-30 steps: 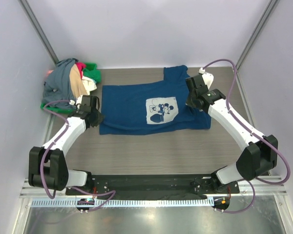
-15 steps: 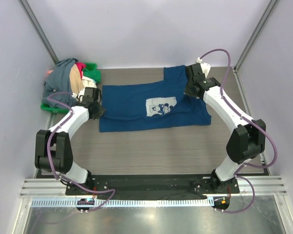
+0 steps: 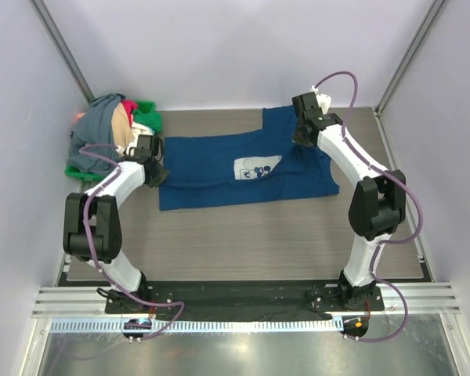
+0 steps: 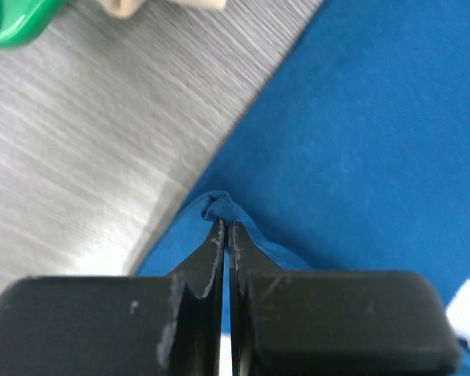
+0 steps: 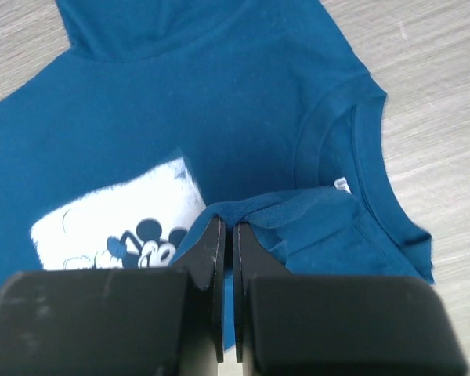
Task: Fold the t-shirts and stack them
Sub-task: Fold the tshirt
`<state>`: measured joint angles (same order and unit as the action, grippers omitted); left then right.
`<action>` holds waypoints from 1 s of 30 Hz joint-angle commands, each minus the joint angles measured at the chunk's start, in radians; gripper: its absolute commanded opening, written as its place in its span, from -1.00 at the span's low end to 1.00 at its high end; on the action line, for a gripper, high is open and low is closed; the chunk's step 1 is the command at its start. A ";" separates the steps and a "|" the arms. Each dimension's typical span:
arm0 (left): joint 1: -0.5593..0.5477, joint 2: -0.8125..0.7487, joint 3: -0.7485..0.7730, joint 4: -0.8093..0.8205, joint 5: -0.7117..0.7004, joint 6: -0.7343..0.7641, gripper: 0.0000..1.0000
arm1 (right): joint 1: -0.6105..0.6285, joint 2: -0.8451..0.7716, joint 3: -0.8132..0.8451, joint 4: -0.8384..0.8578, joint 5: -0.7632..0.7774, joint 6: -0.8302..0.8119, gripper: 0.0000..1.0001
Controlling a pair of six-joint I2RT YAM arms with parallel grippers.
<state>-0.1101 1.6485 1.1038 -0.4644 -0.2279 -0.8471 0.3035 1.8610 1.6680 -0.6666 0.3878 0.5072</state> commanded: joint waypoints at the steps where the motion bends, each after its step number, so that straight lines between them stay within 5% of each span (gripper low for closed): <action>1: 0.026 0.059 0.067 0.003 -0.004 0.020 -1.00 | -0.009 0.061 0.088 0.030 -0.010 -0.030 -0.98; 4: 0.033 0.102 0.096 0.004 0.004 0.019 -0.95 | -0.015 0.140 0.160 0.038 -0.036 -0.062 -0.98; 6: 0.039 0.120 0.128 -0.002 0.022 0.023 -0.74 | -0.021 0.190 0.209 0.038 -0.059 -0.090 -0.32; 7: 0.039 0.132 0.139 -0.016 0.031 0.026 -0.44 | -0.024 0.226 0.254 0.032 -0.081 -0.108 0.25; 11: 0.041 0.100 0.139 -0.014 0.022 0.040 0.14 | -0.046 0.239 0.292 0.027 -0.133 -0.111 0.64; 17: 0.041 0.007 0.071 -0.019 0.004 0.043 0.42 | -0.066 0.156 0.153 0.036 -0.152 -0.104 0.75; 30: 0.039 -0.208 -0.177 0.050 0.055 0.019 0.51 | -0.262 -0.175 -0.356 0.171 -0.300 0.010 0.76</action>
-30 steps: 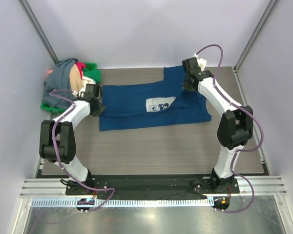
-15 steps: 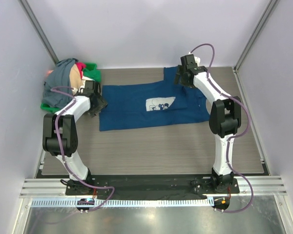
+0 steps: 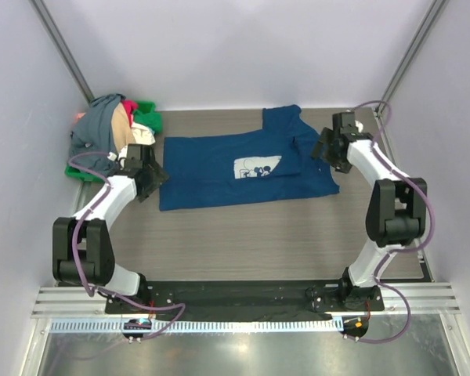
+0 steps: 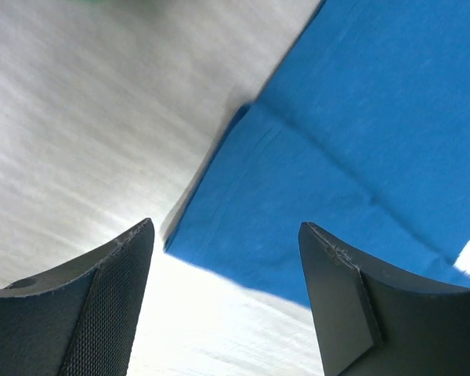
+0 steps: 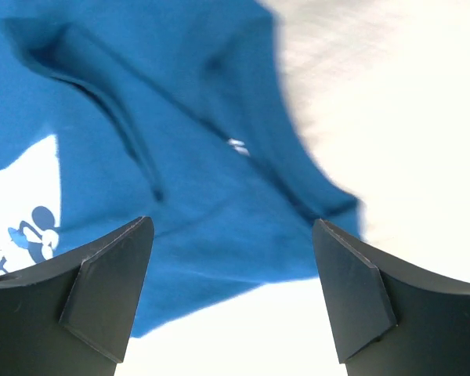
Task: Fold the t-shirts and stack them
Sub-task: Fold the tshirt
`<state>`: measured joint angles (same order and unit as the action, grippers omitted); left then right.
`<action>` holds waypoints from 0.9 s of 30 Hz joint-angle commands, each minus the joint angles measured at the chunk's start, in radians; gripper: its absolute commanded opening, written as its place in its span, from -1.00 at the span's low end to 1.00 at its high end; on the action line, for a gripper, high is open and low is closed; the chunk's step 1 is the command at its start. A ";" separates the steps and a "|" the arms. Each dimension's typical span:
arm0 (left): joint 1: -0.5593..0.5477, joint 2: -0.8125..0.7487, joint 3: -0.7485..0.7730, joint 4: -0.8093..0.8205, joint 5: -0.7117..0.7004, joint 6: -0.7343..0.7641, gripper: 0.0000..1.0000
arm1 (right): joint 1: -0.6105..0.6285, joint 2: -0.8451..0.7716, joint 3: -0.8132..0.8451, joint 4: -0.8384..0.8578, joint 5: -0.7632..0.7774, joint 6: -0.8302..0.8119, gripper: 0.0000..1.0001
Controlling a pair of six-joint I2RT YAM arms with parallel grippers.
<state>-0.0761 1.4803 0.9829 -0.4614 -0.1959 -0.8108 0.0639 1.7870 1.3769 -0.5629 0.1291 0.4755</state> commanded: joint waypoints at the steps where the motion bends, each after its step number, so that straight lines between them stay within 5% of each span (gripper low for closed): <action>1: 0.004 -0.060 -0.073 0.055 0.027 -0.021 0.51 | -0.032 -0.122 -0.122 0.077 -0.043 0.049 0.77; 12: 0.002 -0.156 -0.219 0.099 0.088 -0.025 0.51 | -0.128 -0.273 -0.372 0.189 -0.216 0.095 0.72; 27: -0.019 -0.134 -0.320 0.208 0.122 -0.039 0.53 | -0.142 -0.268 -0.532 0.316 -0.282 0.127 0.70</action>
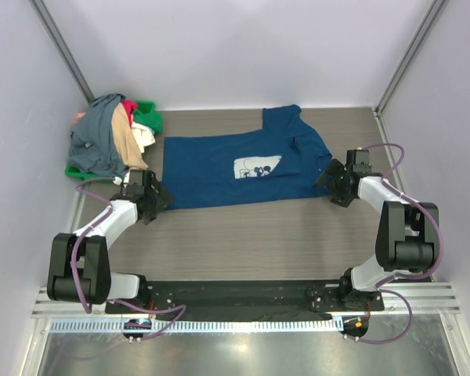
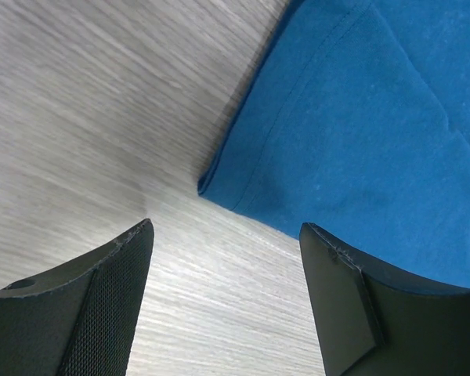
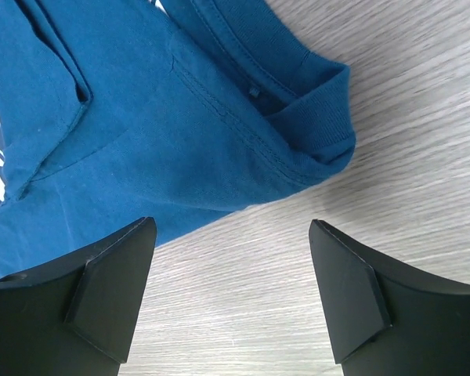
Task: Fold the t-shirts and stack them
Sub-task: Fold the tshirt
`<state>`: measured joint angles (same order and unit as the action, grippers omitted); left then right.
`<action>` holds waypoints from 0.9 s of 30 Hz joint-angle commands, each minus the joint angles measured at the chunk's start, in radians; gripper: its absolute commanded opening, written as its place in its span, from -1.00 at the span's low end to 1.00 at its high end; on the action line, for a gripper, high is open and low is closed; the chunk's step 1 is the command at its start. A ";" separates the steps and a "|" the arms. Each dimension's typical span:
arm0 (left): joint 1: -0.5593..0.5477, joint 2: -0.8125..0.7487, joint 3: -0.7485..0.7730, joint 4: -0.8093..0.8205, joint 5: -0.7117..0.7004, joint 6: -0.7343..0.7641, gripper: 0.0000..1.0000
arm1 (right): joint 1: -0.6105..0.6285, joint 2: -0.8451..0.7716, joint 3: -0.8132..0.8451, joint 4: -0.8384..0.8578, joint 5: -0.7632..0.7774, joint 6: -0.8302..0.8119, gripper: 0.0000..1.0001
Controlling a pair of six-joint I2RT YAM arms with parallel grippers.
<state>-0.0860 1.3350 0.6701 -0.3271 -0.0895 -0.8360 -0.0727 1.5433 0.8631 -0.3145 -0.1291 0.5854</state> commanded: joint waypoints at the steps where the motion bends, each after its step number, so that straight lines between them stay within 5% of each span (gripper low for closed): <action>1: -0.011 0.022 -0.009 0.089 0.016 -0.015 0.53 | -0.006 -0.019 -0.022 0.084 -0.029 0.019 0.70; 17: -0.037 0.142 0.003 0.163 0.005 -0.044 0.52 | -0.012 0.107 -0.015 0.158 -0.015 0.021 0.63; 23: -0.040 0.214 0.031 0.194 -0.003 -0.051 0.46 | -0.019 0.144 0.008 0.175 -0.024 0.024 0.30; 27: -0.041 0.251 0.043 0.226 -0.006 -0.054 0.09 | -0.021 0.158 0.011 0.186 -0.023 0.024 -0.16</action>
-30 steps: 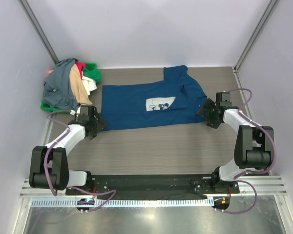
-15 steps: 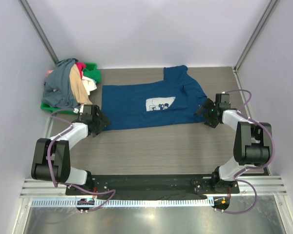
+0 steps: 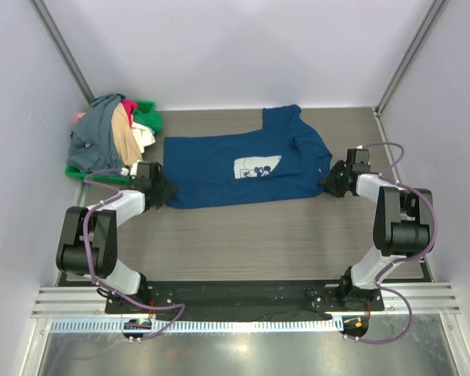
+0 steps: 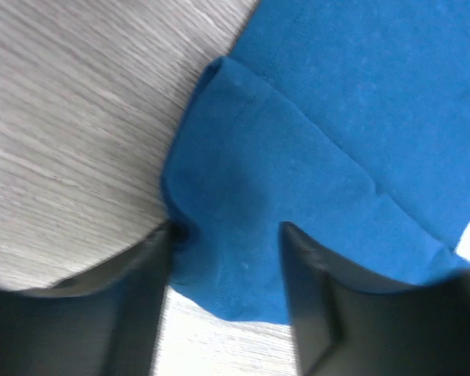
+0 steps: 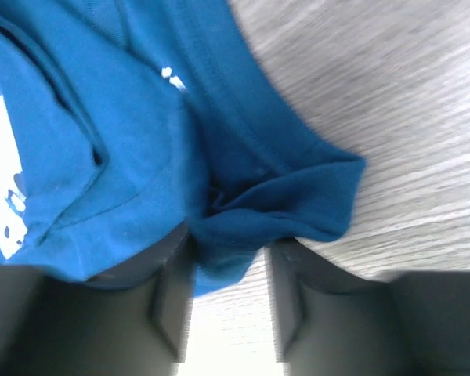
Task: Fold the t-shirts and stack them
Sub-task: Fold the tshirt
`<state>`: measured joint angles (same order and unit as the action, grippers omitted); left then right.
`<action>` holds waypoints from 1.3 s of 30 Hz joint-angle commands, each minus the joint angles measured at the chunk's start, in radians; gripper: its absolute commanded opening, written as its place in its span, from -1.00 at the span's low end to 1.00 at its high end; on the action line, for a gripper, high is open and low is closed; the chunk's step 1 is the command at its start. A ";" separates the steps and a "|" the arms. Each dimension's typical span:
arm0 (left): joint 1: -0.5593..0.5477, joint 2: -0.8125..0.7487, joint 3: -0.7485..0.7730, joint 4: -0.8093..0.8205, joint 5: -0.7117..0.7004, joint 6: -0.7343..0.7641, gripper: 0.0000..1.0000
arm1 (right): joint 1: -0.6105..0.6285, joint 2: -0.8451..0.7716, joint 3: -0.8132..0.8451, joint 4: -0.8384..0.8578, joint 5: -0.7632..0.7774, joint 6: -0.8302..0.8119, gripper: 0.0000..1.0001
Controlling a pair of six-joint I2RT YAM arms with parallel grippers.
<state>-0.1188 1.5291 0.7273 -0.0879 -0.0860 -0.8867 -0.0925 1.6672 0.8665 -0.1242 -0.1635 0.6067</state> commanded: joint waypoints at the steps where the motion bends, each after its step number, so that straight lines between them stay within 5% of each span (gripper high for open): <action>1: -0.008 0.068 -0.012 -0.007 -0.012 -0.004 -0.01 | -0.001 0.035 0.006 -0.002 0.010 0.001 -0.24; 6: -0.007 0.109 -0.009 0.023 -0.027 0.000 -0.79 | -0.001 0.069 -0.001 0.024 -0.008 0.002 -0.80; 9: -0.008 0.124 -0.008 0.033 -0.034 0.003 -0.99 | -0.001 0.095 -0.006 0.040 -0.019 0.011 -0.98; 39: -0.010 -0.020 -0.069 -0.033 -0.054 -0.017 -1.00 | -0.003 0.019 -0.017 -0.048 0.036 0.016 -0.97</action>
<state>-0.1242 1.5372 0.6899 -0.0380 -0.1051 -0.9070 -0.0948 1.7126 0.8738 -0.0830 -0.1825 0.6350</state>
